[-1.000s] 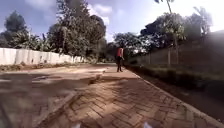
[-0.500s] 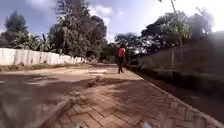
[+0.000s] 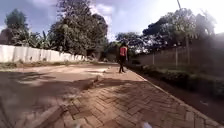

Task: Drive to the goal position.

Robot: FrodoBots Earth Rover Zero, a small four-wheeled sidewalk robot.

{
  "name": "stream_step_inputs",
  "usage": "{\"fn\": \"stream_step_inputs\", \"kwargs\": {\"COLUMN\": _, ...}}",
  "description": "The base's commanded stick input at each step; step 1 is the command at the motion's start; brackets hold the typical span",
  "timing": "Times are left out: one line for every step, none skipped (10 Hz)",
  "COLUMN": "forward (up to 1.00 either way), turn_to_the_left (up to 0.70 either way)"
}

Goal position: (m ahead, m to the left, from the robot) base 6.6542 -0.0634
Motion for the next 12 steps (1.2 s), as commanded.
{"fn": "stream_step_inputs", "kwargs": {"forward": 0.70, "turn_to_the_left": 0.00}}
{"fn": "stream_step_inputs", "kwargs": {"forward": 0.70, "turn_to_the_left": 0.00}}
{"fn": "stream_step_inputs", "kwargs": {"forward": 0.70, "turn_to_the_left": 0.00}}
{"fn": "stream_step_inputs", "kwargs": {"forward": 0.70, "turn_to_the_left": 0.00}}
{"fn": "stream_step_inputs", "kwargs": {"forward": 0.70, "turn_to_the_left": 0.00}}
{"fn": "stream_step_inputs", "kwargs": {"forward": 0.70, "turn_to_the_left": 0.00}}
{"fn": "stream_step_inputs", "kwargs": {"forward": 0.70, "turn_to_the_left": 0.00}}
{"fn": "stream_step_inputs", "kwargs": {"forward": 0.70, "turn_to_the_left": 0.00}}
{"fn": "stream_step_inputs", "kwargs": {"forward": 0.70, "turn_to_the_left": 0.00}}
{"fn": "stream_step_inputs", "kwargs": {"forward": 0.70, "turn_to_the_left": 0.00}}
{"fn": "stream_step_inputs", "kwargs": {"forward": 0.70, "turn_to_the_left": 0.00}}
{"fn": "stream_step_inputs", "kwargs": {"forward": 0.70, "turn_to_the_left": 0.00}}
